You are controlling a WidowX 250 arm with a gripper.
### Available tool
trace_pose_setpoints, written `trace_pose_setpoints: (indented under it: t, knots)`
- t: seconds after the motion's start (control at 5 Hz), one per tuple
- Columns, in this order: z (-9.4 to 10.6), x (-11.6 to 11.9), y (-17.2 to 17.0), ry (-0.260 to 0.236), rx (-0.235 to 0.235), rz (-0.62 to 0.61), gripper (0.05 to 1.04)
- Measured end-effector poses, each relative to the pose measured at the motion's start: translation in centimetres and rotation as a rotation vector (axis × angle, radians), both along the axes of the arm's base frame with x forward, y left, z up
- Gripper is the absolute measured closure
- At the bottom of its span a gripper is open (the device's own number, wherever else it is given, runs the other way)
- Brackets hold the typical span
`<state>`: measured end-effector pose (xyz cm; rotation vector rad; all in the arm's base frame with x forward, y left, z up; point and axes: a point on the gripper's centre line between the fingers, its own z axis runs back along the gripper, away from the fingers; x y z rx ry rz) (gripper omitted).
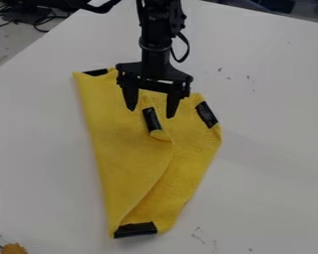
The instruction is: Fold the cloth from top left to bottom right
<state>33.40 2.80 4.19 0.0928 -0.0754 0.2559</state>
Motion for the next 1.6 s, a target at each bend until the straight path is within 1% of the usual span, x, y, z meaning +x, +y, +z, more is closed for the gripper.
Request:
trace_pose_setpoints:
  t: [0.2,0.4,0.6,0.8,1.0,1.2,1.4,1.6]
  knots:
    - [-1.0,-0.2,-0.1,0.029,-0.005,-0.002,0.083]
    - [-0.9,1.2,1.4,0.017,-0.005,-0.036,0.083]
    - [0.0,3.6,4.3,0.004,0.009,-0.072,0.083]
    - [1.0,6.1,6.0,-0.054,0.031,-0.072,0.083]
    - [0.0,7.8,9.2,-0.072,0.038,-0.074,0.083]
    - [-0.6,8.4,12.2,-0.087,0.049,-0.068,0.083]
    - [-1.4,8.4,14.1,-0.083,0.07,-0.049,0.083]
    - [-1.8,8.1,15.8,-0.096,0.072,-0.038,0.083]
